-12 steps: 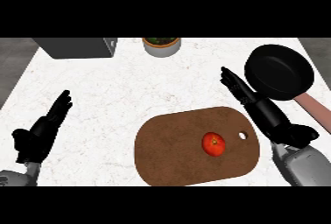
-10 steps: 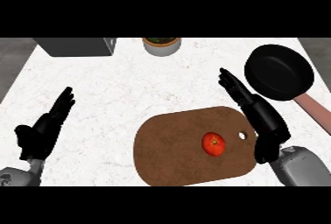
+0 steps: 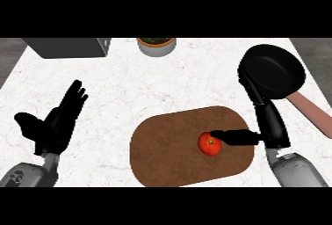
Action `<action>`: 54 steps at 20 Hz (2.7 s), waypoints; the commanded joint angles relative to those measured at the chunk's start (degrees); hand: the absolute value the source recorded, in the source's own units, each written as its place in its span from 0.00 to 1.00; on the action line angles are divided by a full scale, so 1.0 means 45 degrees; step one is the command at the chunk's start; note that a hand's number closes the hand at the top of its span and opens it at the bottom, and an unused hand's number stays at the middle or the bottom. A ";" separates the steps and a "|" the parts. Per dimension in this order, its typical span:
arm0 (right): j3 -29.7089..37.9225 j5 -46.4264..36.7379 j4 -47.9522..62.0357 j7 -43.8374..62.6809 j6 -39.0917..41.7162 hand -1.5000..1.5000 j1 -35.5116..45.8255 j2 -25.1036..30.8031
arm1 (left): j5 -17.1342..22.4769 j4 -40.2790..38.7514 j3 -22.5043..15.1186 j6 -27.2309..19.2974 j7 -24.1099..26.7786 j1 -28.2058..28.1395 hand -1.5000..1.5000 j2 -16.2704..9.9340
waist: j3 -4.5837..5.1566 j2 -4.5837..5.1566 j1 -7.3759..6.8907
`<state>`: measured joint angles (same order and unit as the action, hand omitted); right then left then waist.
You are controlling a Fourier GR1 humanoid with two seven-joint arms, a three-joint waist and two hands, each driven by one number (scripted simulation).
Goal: Pick the tomato from the cutting board and place it in the pot
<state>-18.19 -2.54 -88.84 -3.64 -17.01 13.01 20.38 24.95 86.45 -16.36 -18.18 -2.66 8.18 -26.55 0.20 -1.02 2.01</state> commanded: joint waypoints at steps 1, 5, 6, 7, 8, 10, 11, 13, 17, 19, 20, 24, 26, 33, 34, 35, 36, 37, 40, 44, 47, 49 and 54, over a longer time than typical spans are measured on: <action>-0.0545 -0.2342 -0.1704 -0.1577 -0.2487 0.00 -0.2165 -0.0016 | 0.0036 0.0309 -0.0070 -0.0559 -0.0685 0.0280 0.50 0.0428 | -0.0048 0.0029 0.0270; -0.1453 -0.4175 -0.5154 0.1175 -0.2257 0.00 -0.4150 0.1786 | 0.0008 0.1049 0.0089 -0.0688 -0.1205 -0.0004 0.50 0.0130 | -0.0008 0.0027 0.0133; -0.1201 -0.4556 -0.5536 0.2023 -0.2037 0.00 -0.4271 0.2375 | 0.0011 0.1135 -0.0009 -0.0682 -0.1078 -0.0096 0.50 0.0311 | 0.0003 0.0031 0.0136; -0.0979 -0.4998 -0.5378 0.2950 -0.1718 0.00 -0.3933 0.2727 | 0.0059 0.1809 -0.0015 -0.0570 -0.1749 -0.0043 0.50 -0.0171 | -0.0004 0.0049 -0.0090; -0.1571 -0.5645 -0.6153 0.3298 -0.1704 0.00 -0.5029 0.3021 | -0.0140 0.1647 -0.0202 -0.1112 -0.1536 -0.0159 0.50 0.0350 | 0.0020 -0.0036 0.0250; -0.0688 -0.5128 -0.7888 0.4971 -0.0198 0.00 -0.4817 0.4252 | -0.0135 0.1215 0.0105 -0.0888 -0.1187 -0.0039 0.50 0.0349 | 0.0015 0.0086 0.0072; -0.1149 -0.5860 -0.8305 0.6290 0.0101 0.00 -0.4509 0.4112 | -0.0242 0.1794 -0.0074 -0.0922 -0.1956 0.0279 0.50 -0.0015 | 0.0021 0.0065 -0.0039; -0.1194 -0.6114 -0.8891 0.7647 0.1227 0.00 -0.4303 0.4623 | -0.0225 0.1572 -0.0262 -0.0950 -0.1729 0.0229 0.50 0.0534 | 0.0017 0.0145 -0.0193; -0.1185 -0.5238 -1.0785 1.0919 0.3647 0.00 -0.3683 0.5414 | -0.0451 0.1903 -0.0496 -0.0822 -0.1775 -0.0064 0.50 0.0433 | 0.0027 0.0173 -0.0453; -0.1155 -0.4685 -1.1228 1.2688 0.4618 0.00 -0.2678 0.5369 | -0.0621 0.1136 -0.0418 -0.0938 -0.1800 0.0741 0.50 0.0765 | 0.0026 0.0249 -0.0424; -0.1696 -0.4752 -1.1157 1.3518 0.4695 0.00 -0.2746 0.4942 | -0.0396 0.1927 -0.0438 -0.0586 -0.1864 -0.0028 0.50 0.0446 | 0.0014 0.0208 -0.0607; -0.1118 -0.3122 -1.0103 1.5228 0.6099 0.00 -0.0625 0.4048 | -0.0920 0.1443 -0.0591 -0.1166 -0.2429 0.1059 0.50 0.1245 | -0.0021 0.0258 -0.0542; -0.2217 -0.3987 -0.9881 1.6471 0.6192 0.00 0.0062 0.3072 | -0.0716 0.0961 0.0074 -0.0531 -0.2051 0.1019 0.50 0.0954 | -0.0019 0.0242 -0.0543; -0.2599 -0.3975 -0.8130 1.6850 0.6391 0.00 0.0440 0.2191 | -0.1114 0.1405 -0.0211 -0.0440 -0.1952 0.0235 0.50 0.1279 | -0.0026 0.0224 -0.0523; -0.2947 -0.4062 -0.7740 1.6668 0.6505 0.00 0.0253 0.2246 | -0.1036 0.1184 0.0021 -0.0318 -0.1768 0.0285 0.50 0.1200 | -0.0024 0.0234 -0.0527; -0.2249 -0.3808 -0.7276 1.5833 0.6596 0.00 0.0132 0.2511 | -0.1072 0.1575 -0.0038 -0.0426 -0.2270 0.0309 0.50 0.1225 | -0.0038 0.0230 -0.0512; -0.3349 -0.4596 -0.7634 1.6149 0.6429 0.00 -0.0455 0.2361 | -0.1308 0.1135 -0.0050 -0.0607 -0.2330 0.0722 0.50 0.1321 | -0.0036 0.0220 -0.0414; -0.2727 -0.4024 -0.7284 1.6852 0.6839 0.00 0.0398 0.2139 | -0.1287 0.2227 -0.0203 -0.0584 -0.2085 -0.0302 0.50 0.1256 | -0.0030 0.0203 -0.0604; -0.3916 -0.5242 -0.7657 1.7859 0.6652 0.00 0.0372 0.1386 | -0.1603 0.1463 -0.0285 -0.0665 -0.2219 0.0343 0.50 0.1624 | -0.0025 0.0204 -0.0446; -0.2557 -0.4886 -0.7275 1.6881 0.7089 0.00 0.0376 0.1228 | -0.1467 0.1785 0.0476 0.0003 -0.2580 0.0472 0.50 0.1195 | -0.0037 0.0216 -0.0443; -0.3345 -0.6366 -0.7217 1.6654 0.6323 0.00 -0.0236 0.0590 | -0.1329 0.1835 0.0697 0.0152 -0.2659 0.0297 0.50 0.1457 | -0.0039 0.0207 -0.0421; -0.3853 -0.6930 -0.7177 1.6785 0.6271 0.00 -0.0356 -0.0124 | -0.1609 0.1342 0.0698 0.0397 -0.1883 -0.0068 0.50 0.1681 | -0.0036 0.0211 -0.0427; -0.3751 -0.7727 -0.5251 1.5972 0.6088 0.00 -0.0006 -0.1076 | -0.1859 0.1474 0.0901 0.0406 -0.1926 -0.0003 0.50 0.1894 | -0.0037 0.0227 -0.0474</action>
<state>-33.46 -33.59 -116.43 62.84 10.34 12.53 19.48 17.27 94.43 -12.88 -17.63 -13.84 8.95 -19.21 0.03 -0.05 -0.09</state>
